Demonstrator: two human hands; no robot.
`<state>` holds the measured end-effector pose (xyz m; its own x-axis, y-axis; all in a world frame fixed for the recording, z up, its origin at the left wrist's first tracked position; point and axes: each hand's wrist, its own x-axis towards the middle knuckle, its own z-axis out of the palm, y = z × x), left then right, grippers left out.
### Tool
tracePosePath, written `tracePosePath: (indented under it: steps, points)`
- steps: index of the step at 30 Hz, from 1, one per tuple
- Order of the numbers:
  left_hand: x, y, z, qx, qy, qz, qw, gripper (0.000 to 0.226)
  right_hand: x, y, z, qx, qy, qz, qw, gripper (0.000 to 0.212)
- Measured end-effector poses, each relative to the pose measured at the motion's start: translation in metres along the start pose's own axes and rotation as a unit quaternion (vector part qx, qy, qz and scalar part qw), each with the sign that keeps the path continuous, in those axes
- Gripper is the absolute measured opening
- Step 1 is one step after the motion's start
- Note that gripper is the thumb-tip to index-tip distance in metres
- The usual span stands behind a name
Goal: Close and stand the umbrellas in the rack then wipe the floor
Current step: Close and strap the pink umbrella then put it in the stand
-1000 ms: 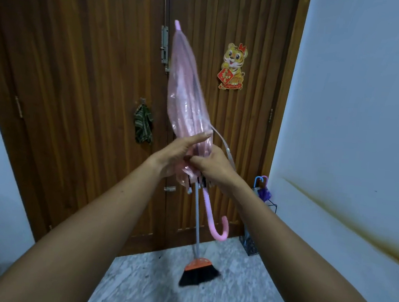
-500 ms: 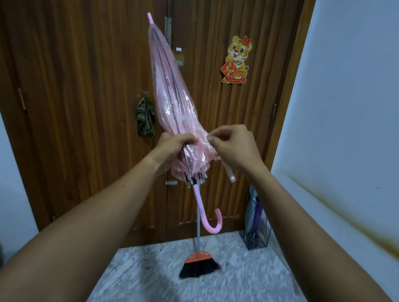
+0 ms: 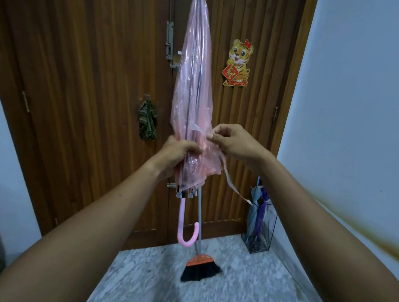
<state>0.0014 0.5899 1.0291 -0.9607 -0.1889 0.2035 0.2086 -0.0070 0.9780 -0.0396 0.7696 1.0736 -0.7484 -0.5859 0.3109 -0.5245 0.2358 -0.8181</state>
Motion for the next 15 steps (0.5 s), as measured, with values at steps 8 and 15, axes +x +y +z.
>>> tracePosePath:
  steps: [8, 15]
  points:
    - [-0.006, 0.003, -0.005, 0.016, -0.005, 0.012, 1.0, 0.029, 0.0, 0.0, -0.008, -0.029, 0.053, -0.052, 0.997, 0.019]
    - [-0.019, 0.009, 0.003, -0.047, -0.069, -0.031, 0.996, 0.056, -0.002, 0.017, -0.008, 0.065, 0.058, -0.003, 0.996, 0.026]
